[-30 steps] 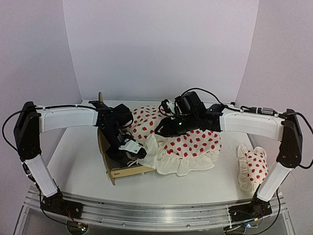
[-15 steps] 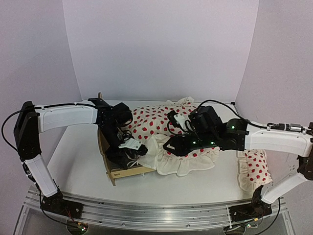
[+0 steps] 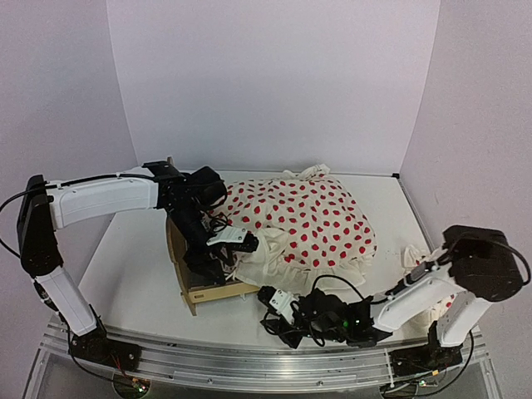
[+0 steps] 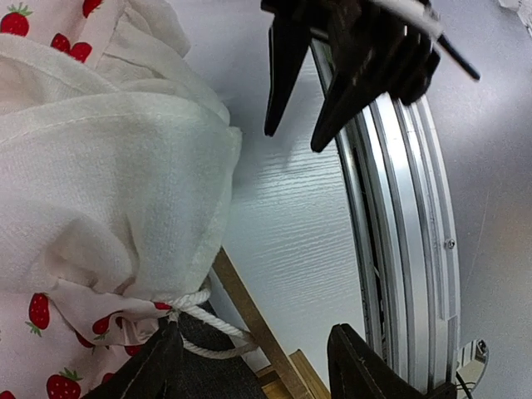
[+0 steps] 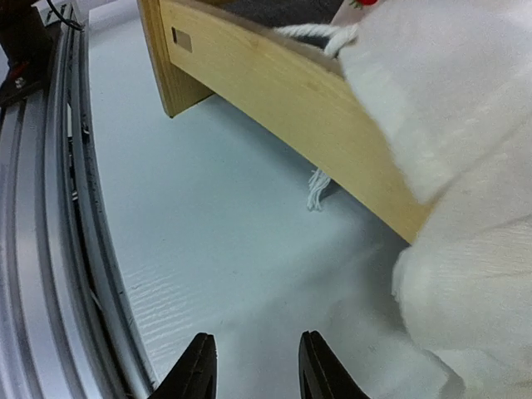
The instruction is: Set up the pet bed
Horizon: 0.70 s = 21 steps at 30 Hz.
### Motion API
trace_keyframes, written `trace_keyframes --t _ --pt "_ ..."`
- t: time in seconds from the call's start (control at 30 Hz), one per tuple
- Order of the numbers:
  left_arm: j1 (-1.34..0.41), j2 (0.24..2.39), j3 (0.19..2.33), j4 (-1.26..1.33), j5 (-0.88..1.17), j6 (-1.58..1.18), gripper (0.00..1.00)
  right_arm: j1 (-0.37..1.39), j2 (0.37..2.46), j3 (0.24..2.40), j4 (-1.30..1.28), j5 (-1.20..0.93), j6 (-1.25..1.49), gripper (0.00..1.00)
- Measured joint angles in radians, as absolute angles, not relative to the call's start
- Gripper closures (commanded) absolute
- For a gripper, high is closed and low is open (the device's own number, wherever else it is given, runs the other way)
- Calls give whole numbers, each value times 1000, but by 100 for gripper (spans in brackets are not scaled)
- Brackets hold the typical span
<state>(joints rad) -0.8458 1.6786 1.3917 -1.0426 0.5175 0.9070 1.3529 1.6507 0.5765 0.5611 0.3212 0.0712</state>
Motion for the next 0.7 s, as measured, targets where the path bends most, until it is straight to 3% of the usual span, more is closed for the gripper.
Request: trace_keyframes --t 0.3,0.7 --pt "-838 1668 1392 -970 496 777 37 1358 2091 662 1118 448 128 67" --pt "-825 1649 1392 -913 496 729 37 1353 2279 794 1293 642 228 64"
